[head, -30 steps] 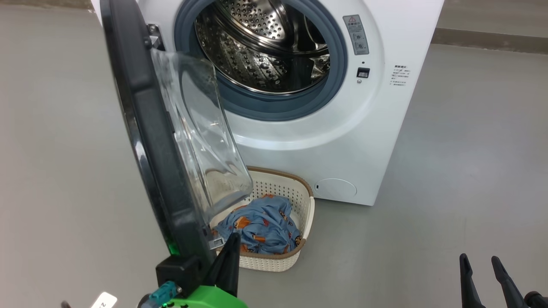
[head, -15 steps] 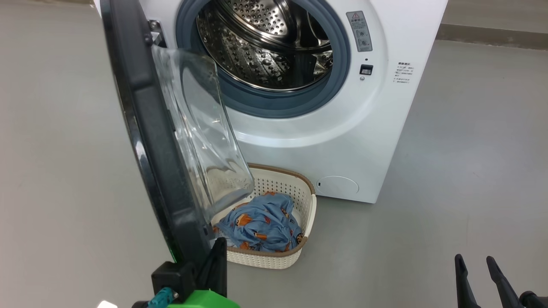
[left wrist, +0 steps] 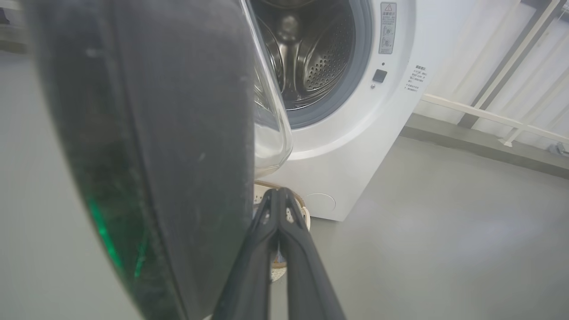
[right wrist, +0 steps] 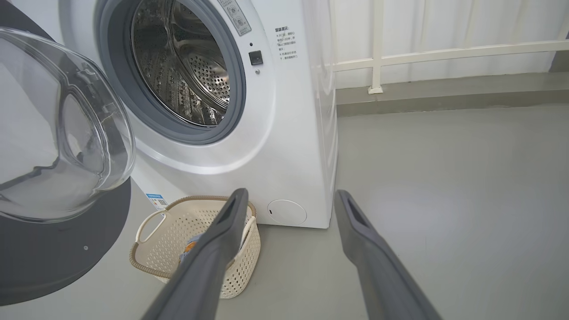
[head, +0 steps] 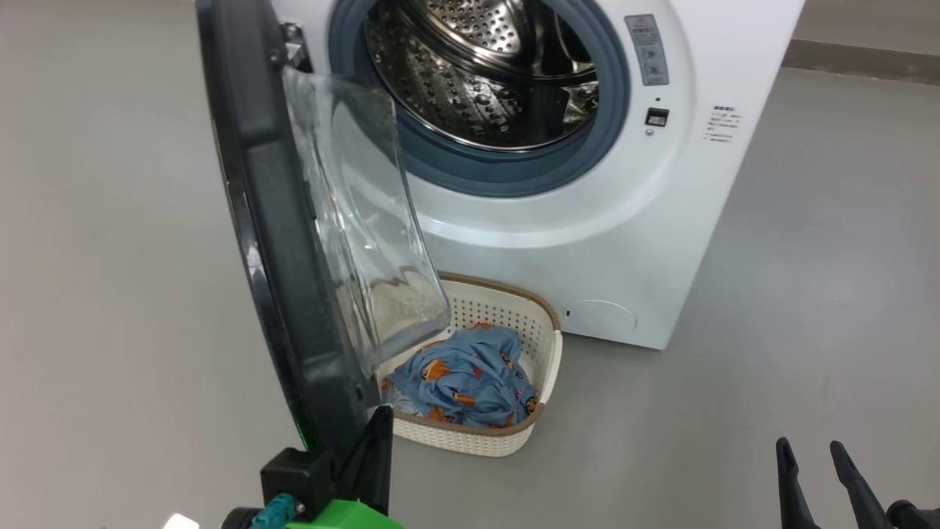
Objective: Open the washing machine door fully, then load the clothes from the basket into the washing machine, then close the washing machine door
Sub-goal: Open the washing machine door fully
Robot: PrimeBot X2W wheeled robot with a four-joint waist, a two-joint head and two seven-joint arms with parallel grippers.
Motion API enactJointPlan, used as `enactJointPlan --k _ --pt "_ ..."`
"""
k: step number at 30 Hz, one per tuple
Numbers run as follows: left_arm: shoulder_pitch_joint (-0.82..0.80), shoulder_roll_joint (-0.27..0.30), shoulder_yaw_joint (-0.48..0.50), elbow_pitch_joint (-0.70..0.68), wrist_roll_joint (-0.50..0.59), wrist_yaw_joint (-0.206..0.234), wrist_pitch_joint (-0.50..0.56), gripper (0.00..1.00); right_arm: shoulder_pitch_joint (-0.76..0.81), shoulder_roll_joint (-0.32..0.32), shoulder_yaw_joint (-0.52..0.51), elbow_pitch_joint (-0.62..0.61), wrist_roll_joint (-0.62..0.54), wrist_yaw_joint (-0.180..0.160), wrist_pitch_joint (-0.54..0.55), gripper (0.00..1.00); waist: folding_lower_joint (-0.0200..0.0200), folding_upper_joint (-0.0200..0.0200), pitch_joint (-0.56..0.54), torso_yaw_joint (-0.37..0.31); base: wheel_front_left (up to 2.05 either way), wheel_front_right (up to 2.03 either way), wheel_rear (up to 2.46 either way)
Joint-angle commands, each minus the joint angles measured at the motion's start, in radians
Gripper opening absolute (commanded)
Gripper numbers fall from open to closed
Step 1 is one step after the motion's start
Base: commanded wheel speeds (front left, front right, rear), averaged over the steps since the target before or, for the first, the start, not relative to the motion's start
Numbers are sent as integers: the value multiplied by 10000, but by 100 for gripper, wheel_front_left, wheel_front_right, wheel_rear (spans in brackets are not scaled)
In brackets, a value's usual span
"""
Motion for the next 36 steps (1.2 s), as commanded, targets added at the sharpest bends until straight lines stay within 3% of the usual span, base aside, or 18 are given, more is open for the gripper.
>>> enactJointPlan --k 1,12,19,26,36 --pt "-369 159 499 -171 108 165 -134 0 -216 -152 284 -189 25 25 -120 100 0 0 42 145 0 0 0" --pt "-290 379 953 -200 -3 479 -173 0 -256 -152 308 -160 77 25 -120 100 0 0 159 681 0 0 0" --pt "-295 610 1811 32 -299 804 -466 0 -275 -152 398 -135 27 25 -120 100 0 0 258 1012 0 0 0" --pt "-765 804 2849 1139 -635 1008 -1231 0 -345 -152 493 -227 -149 25 -120 100 0 0 502 1058 0 0 0" --pt "-2523 957 4491 3766 -1155 805 -2276 0 -465 -152 681 -313 -600 25 -120 100 0 0 1052 660 0 0 0"
